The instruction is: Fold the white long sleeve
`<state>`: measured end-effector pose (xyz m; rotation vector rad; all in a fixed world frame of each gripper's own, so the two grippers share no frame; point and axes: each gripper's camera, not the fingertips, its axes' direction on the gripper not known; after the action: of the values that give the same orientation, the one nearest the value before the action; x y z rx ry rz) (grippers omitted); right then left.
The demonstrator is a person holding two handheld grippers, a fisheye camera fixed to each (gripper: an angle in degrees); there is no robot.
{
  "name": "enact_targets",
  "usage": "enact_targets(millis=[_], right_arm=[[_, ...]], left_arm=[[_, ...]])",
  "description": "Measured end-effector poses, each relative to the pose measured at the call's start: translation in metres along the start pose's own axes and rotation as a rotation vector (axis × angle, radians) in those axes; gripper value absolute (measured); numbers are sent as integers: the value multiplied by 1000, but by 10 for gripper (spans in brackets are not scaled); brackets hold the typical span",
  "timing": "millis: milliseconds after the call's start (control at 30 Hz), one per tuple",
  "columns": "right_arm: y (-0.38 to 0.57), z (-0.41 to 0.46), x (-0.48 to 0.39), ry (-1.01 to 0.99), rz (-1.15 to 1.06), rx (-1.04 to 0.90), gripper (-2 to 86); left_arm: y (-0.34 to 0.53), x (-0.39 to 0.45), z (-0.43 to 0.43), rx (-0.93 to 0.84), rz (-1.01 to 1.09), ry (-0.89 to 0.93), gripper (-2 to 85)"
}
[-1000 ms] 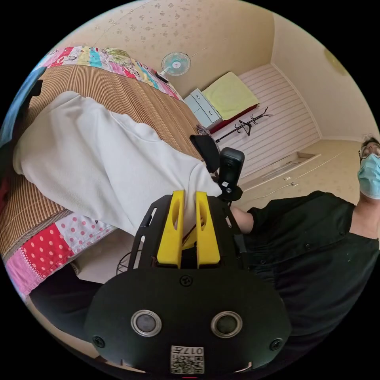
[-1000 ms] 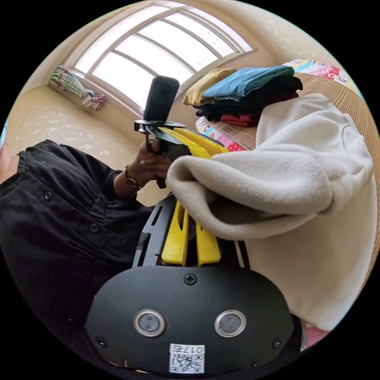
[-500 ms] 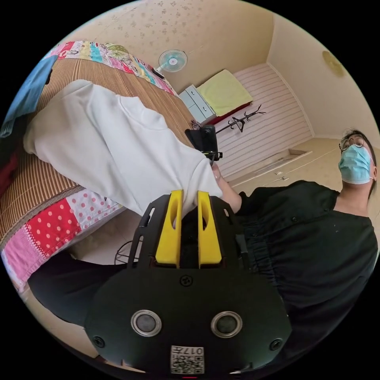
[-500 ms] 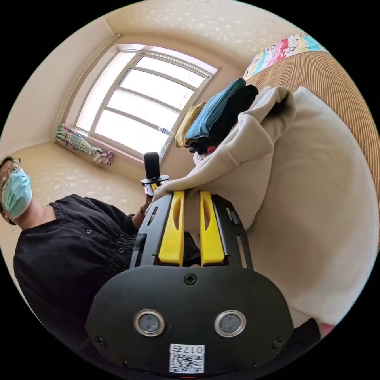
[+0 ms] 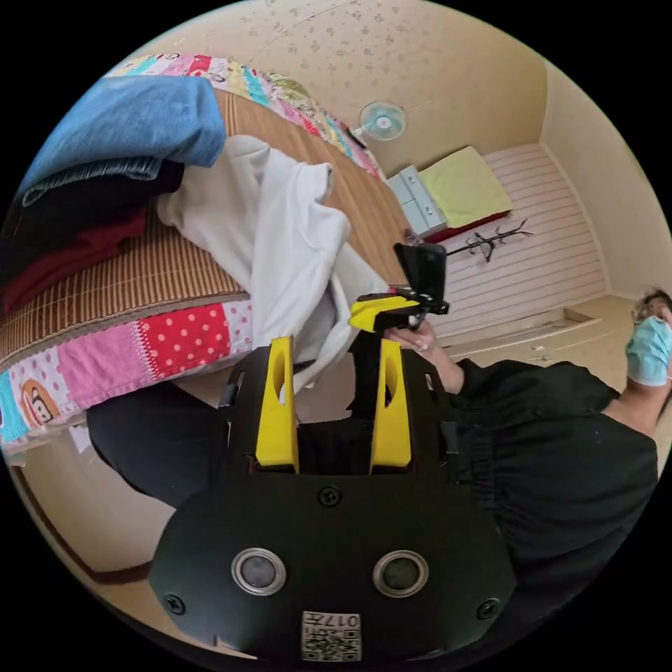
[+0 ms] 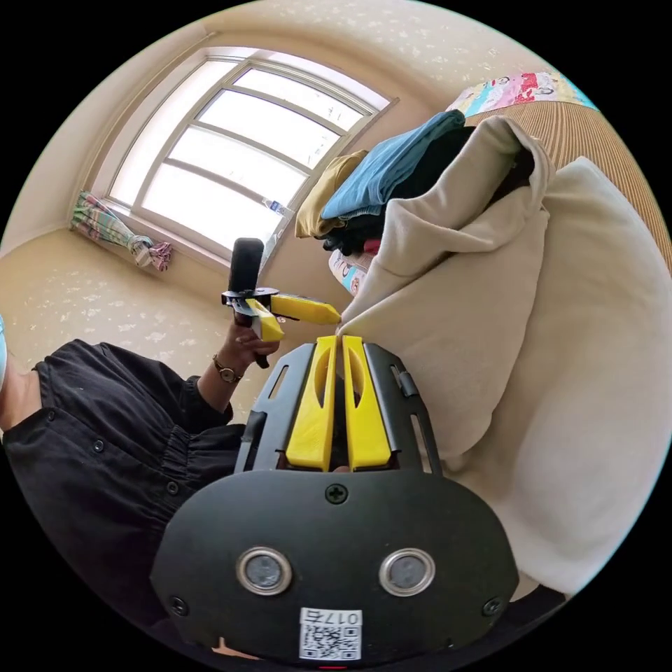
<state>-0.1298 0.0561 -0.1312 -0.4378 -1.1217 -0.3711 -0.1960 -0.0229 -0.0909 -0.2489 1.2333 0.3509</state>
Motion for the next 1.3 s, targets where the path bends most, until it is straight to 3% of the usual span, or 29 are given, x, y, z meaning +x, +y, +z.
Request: enact_targets(millis=[133, 200, 300, 533, 633, 700, 767, 1000, 1133, 1300], right_arm=[[12, -6, 3, -30, 8, 41, 15], [17, -10, 3, -37, 14, 51, 15], [23, -12, 5, -49, 25, 44, 14], [35, -3, -1, -64, 37, 39, 15], [47, -12, -16, -39, -8, 54, 15], [56, -28, -30, -57, -51, 97, 14], [64, -47, -48, -69, -110, 137, 13], [86, -111, -140, -29, -427, 228, 6], [100, -128, -160, 140, -403, 318, 8], [107, -107, -175, 261, -359, 284, 25]], left_arm=[[18, -16, -12, 149, -48, -5, 147], [30, -19, -23, 196, -51, -110, 150], [37, -18, -21, 174, -14, -217, 159], [58, -57, 30, 58, -105, -76, 120], [82, -88, 15, 144, -176, 107, 56], [100, -95, -10, 265, -32, 446, 44], [108, -87, -32, 325, 114, 645, 41], [129, 19, -159, 517, 785, 899, 32], [140, 34, -215, 635, 1018, 1136, 20], [159, 54, -255, 742, 1205, 1525, 11]])
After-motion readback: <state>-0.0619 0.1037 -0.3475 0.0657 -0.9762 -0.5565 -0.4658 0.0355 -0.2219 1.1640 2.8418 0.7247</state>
